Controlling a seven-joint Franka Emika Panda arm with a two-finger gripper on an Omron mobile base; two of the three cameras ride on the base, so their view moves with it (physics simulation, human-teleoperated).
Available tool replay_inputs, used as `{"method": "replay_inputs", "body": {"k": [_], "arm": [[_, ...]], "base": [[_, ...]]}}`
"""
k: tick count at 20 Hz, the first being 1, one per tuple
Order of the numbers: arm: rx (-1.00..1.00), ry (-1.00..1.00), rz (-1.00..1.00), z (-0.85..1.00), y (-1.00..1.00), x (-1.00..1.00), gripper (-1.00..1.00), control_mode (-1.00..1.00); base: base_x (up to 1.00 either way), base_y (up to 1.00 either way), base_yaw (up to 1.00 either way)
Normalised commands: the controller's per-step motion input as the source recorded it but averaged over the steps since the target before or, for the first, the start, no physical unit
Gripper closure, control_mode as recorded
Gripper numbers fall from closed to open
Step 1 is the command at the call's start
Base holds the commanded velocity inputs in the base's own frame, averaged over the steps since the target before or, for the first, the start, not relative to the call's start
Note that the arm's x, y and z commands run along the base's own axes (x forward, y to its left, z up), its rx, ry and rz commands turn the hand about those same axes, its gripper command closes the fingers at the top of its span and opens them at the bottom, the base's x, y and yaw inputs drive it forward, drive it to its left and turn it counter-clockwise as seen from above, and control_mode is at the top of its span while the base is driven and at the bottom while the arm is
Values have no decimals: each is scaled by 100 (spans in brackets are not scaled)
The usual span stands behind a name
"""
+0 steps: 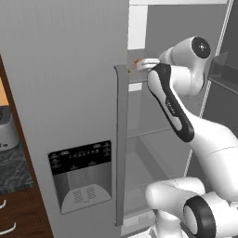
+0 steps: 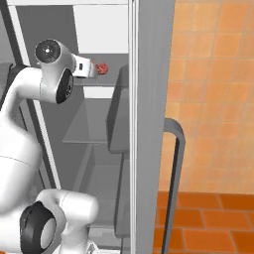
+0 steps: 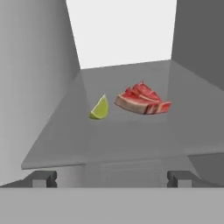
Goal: Place one lemon wedge and one steak in each tupperware on the nearby counter, to pack two identical lunches.
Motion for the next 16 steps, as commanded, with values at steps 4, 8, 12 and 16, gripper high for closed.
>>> {"method": "replay_inputs", "body": {"k": [4, 8, 12, 16], "arm": [[-3, 20, 13, 4, 2, 69, -100, -100], [1, -4, 4, -30, 2, 17, -100, -100], [0, -1, 0, -43, 20, 18, -100, -100], [0, 0, -1, -58, 36, 30, -100, -100]], "base": [[0, 0, 0], [0, 0, 0], [0, 0, 0], [0, 0, 0]]}}
